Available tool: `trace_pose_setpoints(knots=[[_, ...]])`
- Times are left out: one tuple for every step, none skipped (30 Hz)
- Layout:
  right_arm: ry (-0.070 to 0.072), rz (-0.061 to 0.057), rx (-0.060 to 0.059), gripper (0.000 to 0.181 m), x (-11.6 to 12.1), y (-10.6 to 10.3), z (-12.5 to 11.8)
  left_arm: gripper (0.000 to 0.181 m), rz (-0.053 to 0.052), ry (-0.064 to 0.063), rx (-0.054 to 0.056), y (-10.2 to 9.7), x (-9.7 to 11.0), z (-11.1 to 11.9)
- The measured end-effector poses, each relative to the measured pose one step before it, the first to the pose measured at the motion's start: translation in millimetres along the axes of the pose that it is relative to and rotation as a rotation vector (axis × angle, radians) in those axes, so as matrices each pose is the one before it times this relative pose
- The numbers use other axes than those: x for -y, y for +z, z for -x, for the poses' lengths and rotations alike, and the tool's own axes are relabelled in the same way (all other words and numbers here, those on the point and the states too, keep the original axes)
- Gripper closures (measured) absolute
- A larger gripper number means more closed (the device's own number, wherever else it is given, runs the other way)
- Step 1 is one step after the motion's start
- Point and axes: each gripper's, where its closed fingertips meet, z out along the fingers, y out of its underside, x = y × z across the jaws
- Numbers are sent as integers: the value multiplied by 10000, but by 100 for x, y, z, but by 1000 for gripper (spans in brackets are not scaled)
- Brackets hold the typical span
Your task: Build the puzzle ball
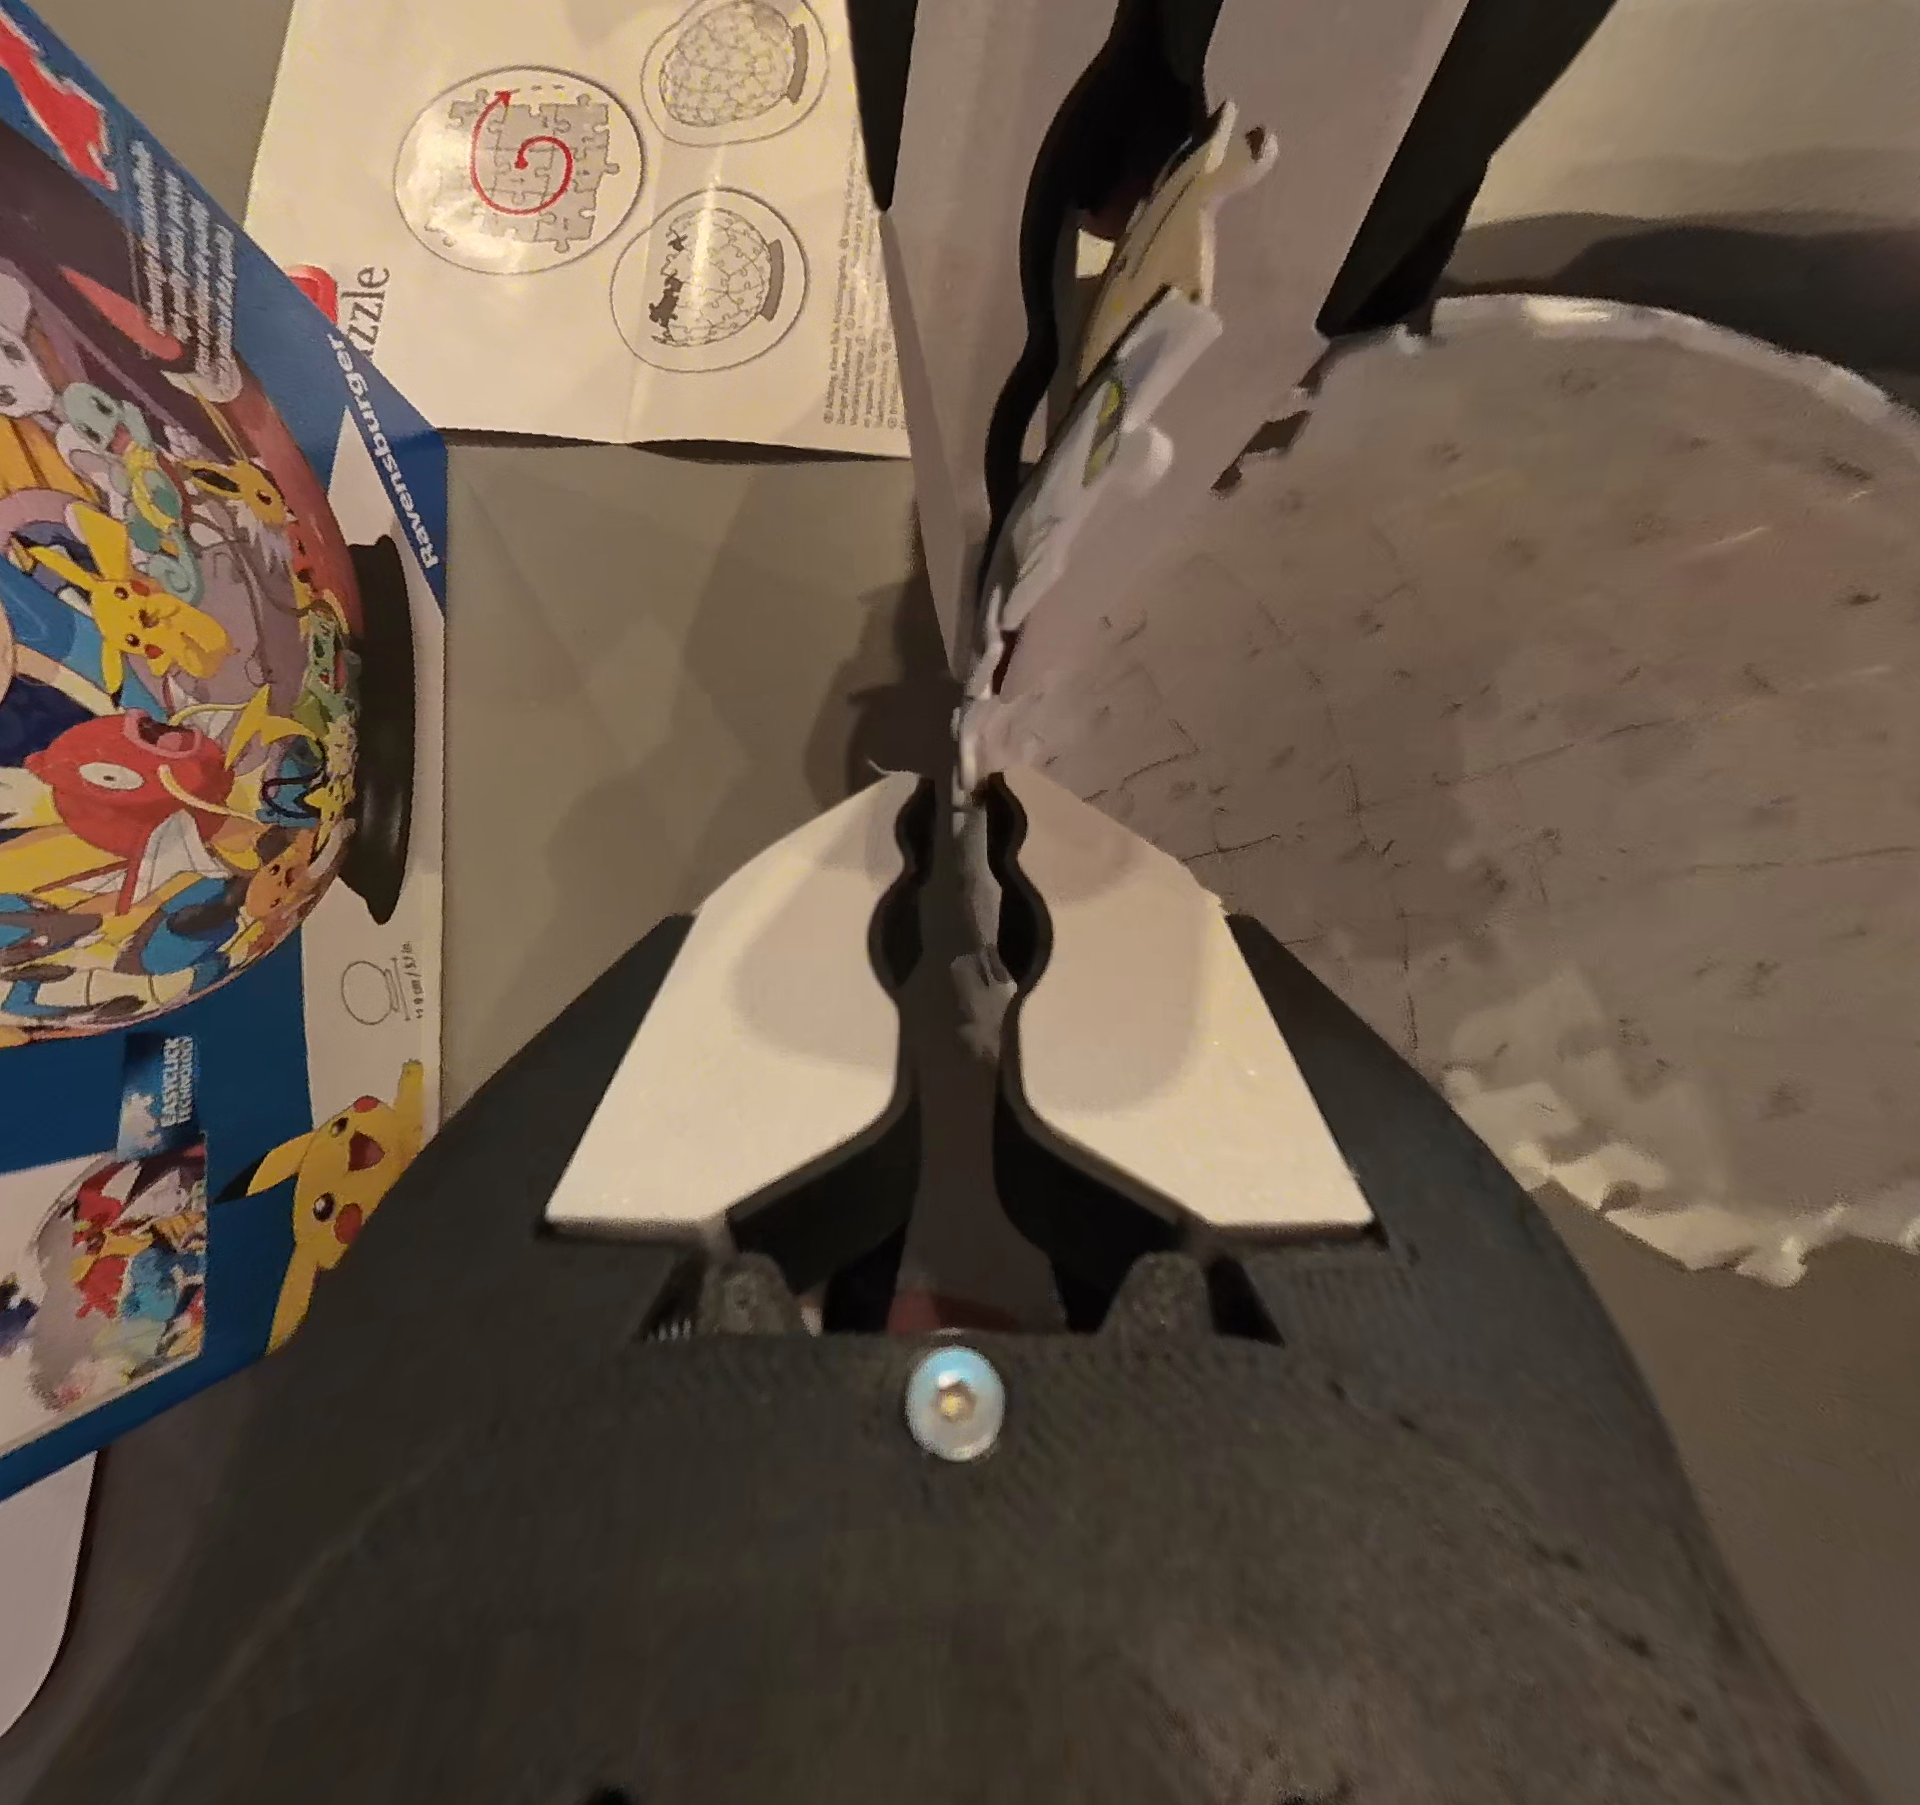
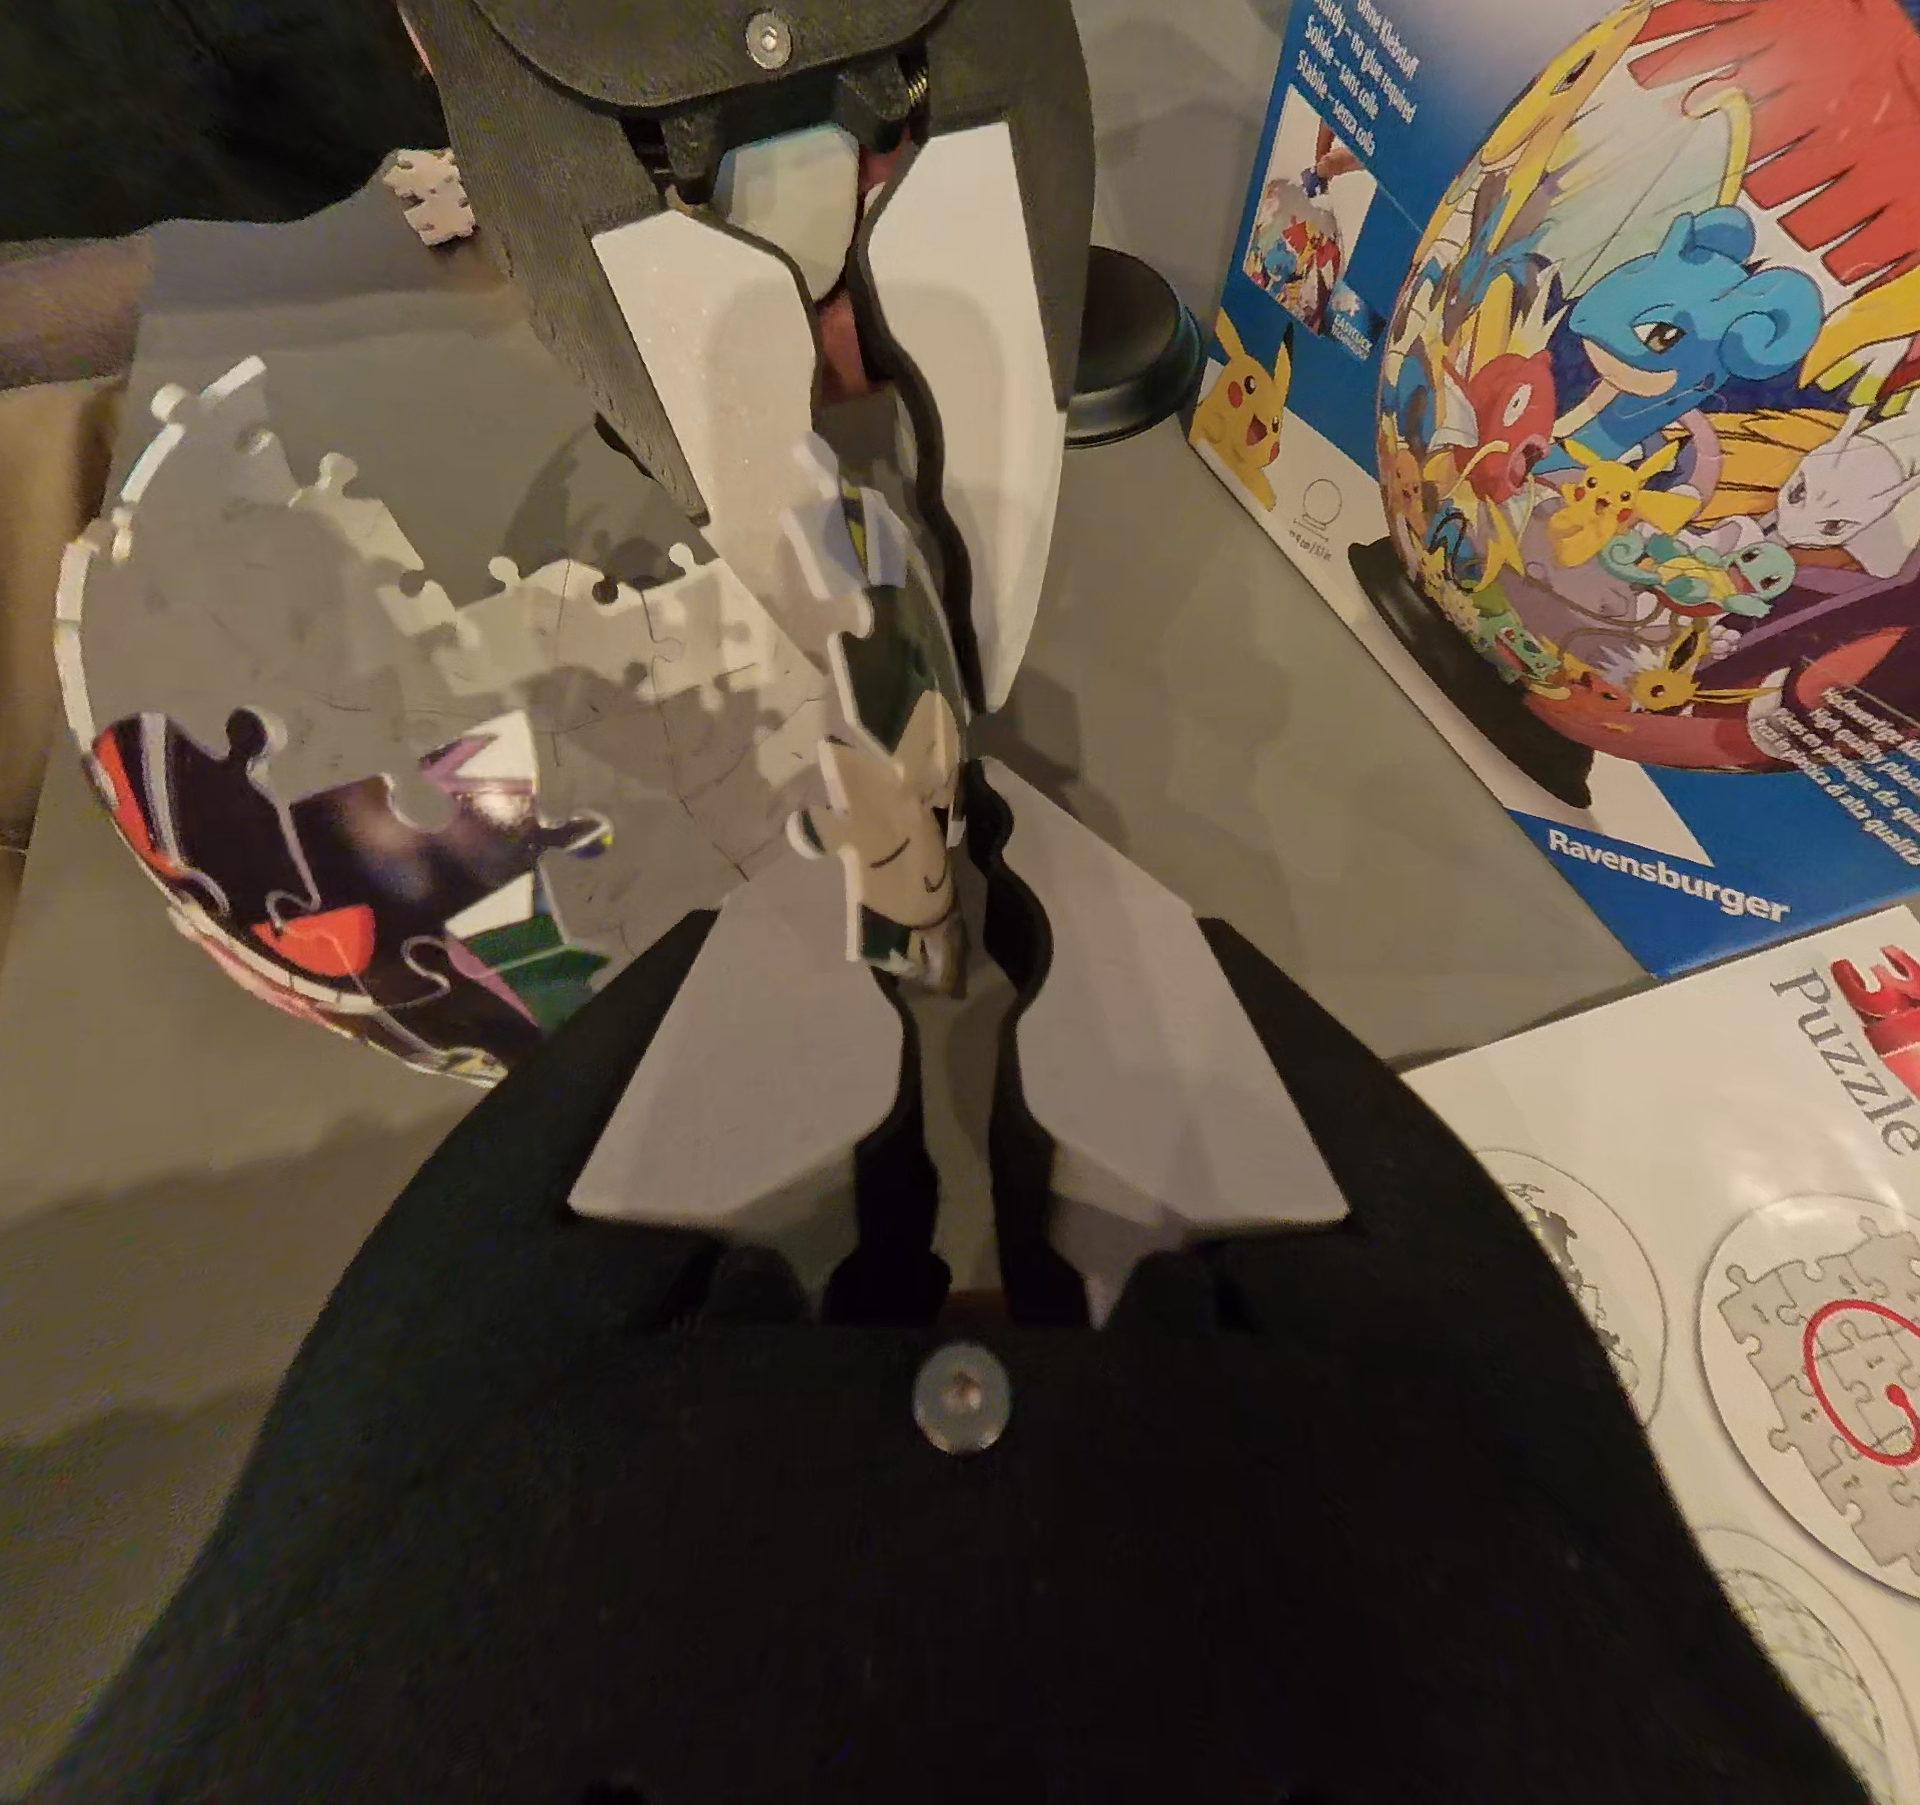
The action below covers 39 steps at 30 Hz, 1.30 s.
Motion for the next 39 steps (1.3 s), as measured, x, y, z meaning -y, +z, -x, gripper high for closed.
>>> trace_pose_setpoints(knots=[[15, 44, -23, 180, -45, 30, -23, 175, 29, 35, -40, 106, -32, -97], [2, 52, -14, 180, -75, 12, -41, 175, 14, -3, -1, 85, -3, -2], [-15, 21, -12, 180, -54, -34, -27, 175, -39, -34, -27, 34, 58, -8], [14, -21, 0, 180, 5, -41, -10, 175, -63, -28, -36, -8, 69, -16], [9, -25, 20, 180, 11, -38, 15, 175, -59, -26, -27, -22, 52, -18], [10, -13, 5, 180, 19, -28, -25, 176, -42, -37, -2, -8, 30, 21], [-2, 4, 14, 180, 26, -12, -10, 176, -26, 3, -4, -20, 21, -11], [-32, 8, 14, 180, 13, -22, 19, 176, -13, 12, -8, -26, 23, -27], [-23, 16, 9, 180, 0, -13, 7, 176, 4, 32, 11, -6, 34, -6], [-45, 30, -5, 180, 2, -25, -7, 176, 17, 73, 21, -14, 34, -12], [-79, 53, -8, 180, -17, -37, 14, 177, 40, 52, 2, 9, 31, -15], [-69, 68, -17, 180, -17, -38, -12, 177, 41, 44, 10, 4, 56, 4], [-45, 71, -23, 180, -21, -42, -23, 177, 42, 73, 21, 5, 58, -5], [-80, 101, -21, 180, -46, -38, -7, 177, 46, 72, 4, 17, 41, -26], [-36, 107, -11, 180, -40, -42, 7, 177, 44, 40, 3, 12, 51, -19], [40, 86, -2, 180, -11, -32, -27, 177, 32, 46, 36, 7, 52, 36], [60, 70, -12, 180, -6, -46, -55, 177, 12, 44, 36, 4, 60, 22], [56, 65, -2, 180, -5, -51, -23, 177, 8, 3, 21, -3, 68, 20], [93, 76, 3, 180, -8, -45, -20, 177, 14, 4, 8, -4, 64, -10], [125, 89, 11, 180, -2, -60, -15, 177, 0, -1, 29, 7, 70, 17], [130, 65, -8, 180, 21, -61, -67, 177, -7, -14, 57, -5, 73, 62], [91, 41, -31, 180, 10, -34, -87, 178, 14, -21, 47, 3, 40, 71], [77, 47, 5, 180, -14, -23, -7, 177, 25, 13, 18, 15, 21, -2], [66, 2, 15, 180, 4, -32, -2, 177, 7, 11, 13, 1, 30, 2], [145, -54, 40, 180, 25, -46, -32, 178, -6, -20, 29, -14, 46, 41], [162, -99, 49, 180, 39, -38, -53, 178, -15, -31, 22, -22, 55, 49], [173, -107, 53, 180, 59, -50, -61, 178, -30, -32, 25, -31, 83, 36], [162, -74, 50, 180, 44, -57, -61, 178, -23, -7, 40, -15, 70, 46], [112, -23, 32, 180, 37, -31, -45, 178, 9, 23, 43, -4, 38, 36], [28, 32, -24, 180, -24, 14, -43, 178, 44, 20, 38, 26, -21, 36], [49, 67, -24, 180, -29, 30, -24, 178, 44, 20, 34, 33, -28, 30], [65, 41, 5, 180, 4, 3, -1, 178, -3, 19, 11, -4, -2, 9], [88, -2, 30, 180, 22, -18, -3, 178, -23, -8, 2, -21, 33, -4], [128, -37, 37, 180, 34, -24, -21, 178, -26, -4, 15, -26, 44, 17], [99, -28, 34, 180, 13, -1, -9, 178, 6, -6, 4, 6, -12, 9], [8, -10, 7, 180, 3, 5, 3, 178, 4, 5, -6, -3, -6, -4], [-73, -5, -22, 180, 6, -3, 10, 178, -13, -23, -30, -12, 19, -5], [8, 8, 3, 180, 11, -11, 4, 178, -21, -26, -18, 1, 23, 8], [-36, 10, -24, 180, 5, 0, -4, 178, -8, -31, -28, -1, -1, -10]])
